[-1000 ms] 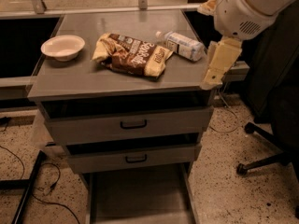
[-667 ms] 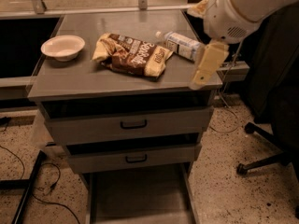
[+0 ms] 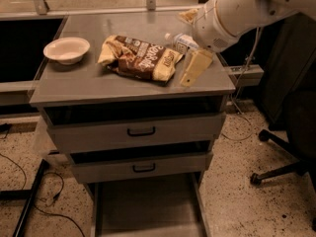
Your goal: Place brown chip bag into bottom drawer
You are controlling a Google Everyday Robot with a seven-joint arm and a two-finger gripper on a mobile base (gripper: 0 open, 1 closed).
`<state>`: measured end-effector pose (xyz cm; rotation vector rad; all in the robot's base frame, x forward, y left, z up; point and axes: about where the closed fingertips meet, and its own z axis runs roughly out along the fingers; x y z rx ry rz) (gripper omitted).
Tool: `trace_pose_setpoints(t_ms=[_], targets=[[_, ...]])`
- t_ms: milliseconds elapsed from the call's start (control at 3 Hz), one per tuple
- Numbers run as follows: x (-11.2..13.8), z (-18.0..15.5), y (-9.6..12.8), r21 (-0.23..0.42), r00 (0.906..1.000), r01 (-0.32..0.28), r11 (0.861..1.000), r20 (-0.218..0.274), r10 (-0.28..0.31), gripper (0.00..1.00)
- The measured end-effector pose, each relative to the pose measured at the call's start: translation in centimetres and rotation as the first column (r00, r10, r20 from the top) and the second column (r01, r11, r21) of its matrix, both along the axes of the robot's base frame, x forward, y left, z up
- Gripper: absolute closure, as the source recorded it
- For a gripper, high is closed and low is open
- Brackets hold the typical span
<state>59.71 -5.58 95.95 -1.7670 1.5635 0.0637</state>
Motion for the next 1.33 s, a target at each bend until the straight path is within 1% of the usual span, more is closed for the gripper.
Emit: trace_pose_setpoints(t_ms=[333,667,1000,1333], targets=[[2.4,-1.6,1.6,0.077,0.9991,-0.024,0.997,-0.033,0.026,0.0],[4.0,-3.3,2.9,0.131,0.9953,-0.03,0.991,-0.087,0.041,0.0],[4.0,-3.3,2.9,0.131,0.9953,-0.03,0.991,-0.087,0.042,0.0],[5.0,-4.5,4.7,0.141,0.992,-0.057,0.988,-0.104,0.072,0.0]])
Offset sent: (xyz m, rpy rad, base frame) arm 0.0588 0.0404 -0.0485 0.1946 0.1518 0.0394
